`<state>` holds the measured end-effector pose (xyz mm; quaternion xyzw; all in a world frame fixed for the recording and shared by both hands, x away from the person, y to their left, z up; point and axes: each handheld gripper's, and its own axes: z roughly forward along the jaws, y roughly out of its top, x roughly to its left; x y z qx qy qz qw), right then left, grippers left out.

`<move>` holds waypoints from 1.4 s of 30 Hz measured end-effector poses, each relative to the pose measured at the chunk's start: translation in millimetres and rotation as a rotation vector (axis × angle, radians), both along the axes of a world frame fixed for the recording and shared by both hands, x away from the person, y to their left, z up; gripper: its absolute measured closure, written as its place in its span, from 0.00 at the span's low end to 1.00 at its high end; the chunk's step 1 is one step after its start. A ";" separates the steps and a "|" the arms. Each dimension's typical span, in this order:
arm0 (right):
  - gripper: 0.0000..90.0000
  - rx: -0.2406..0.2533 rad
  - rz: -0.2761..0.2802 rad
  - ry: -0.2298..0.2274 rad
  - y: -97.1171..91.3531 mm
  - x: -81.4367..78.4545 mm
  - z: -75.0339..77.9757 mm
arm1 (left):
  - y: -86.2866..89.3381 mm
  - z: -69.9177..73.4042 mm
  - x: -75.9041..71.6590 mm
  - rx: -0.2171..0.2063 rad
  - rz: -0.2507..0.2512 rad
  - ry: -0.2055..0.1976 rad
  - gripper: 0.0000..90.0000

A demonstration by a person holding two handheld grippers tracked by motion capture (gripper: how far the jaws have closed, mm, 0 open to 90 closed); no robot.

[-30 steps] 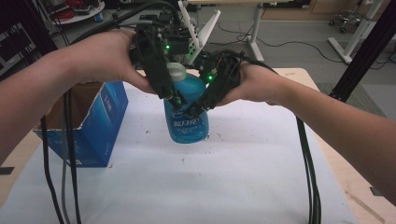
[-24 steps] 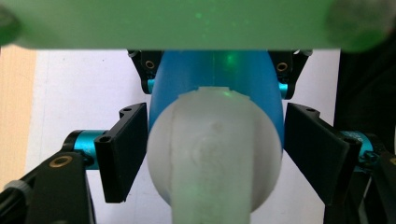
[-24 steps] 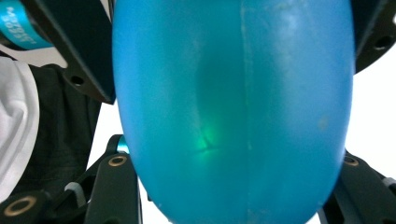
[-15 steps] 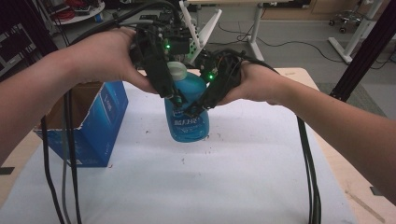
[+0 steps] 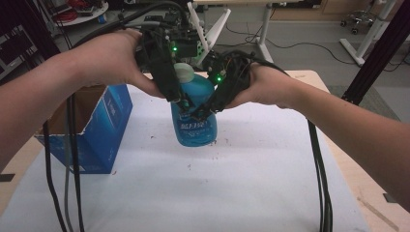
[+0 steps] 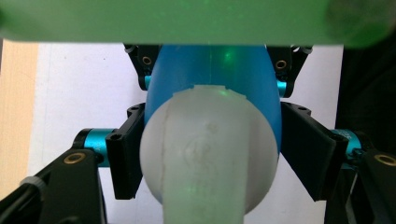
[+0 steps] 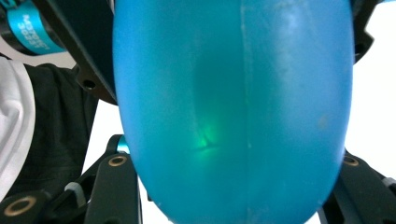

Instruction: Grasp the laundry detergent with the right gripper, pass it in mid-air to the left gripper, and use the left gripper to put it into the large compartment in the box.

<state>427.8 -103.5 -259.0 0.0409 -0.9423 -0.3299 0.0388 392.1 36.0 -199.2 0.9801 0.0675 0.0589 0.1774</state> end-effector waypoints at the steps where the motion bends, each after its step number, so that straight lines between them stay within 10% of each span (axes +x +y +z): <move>1: 0.51 0.001 0.000 0.001 0.1 -0.1 0.0 | -0.2 -0.3 -0.1 -0.001 0.001 0.002 0.32; 42: 0.50 0.014 0.003 -0.013 0.0 0.0 0.6 | 2.5 3.4 1.6 -0.015 0.019 -0.014 0.42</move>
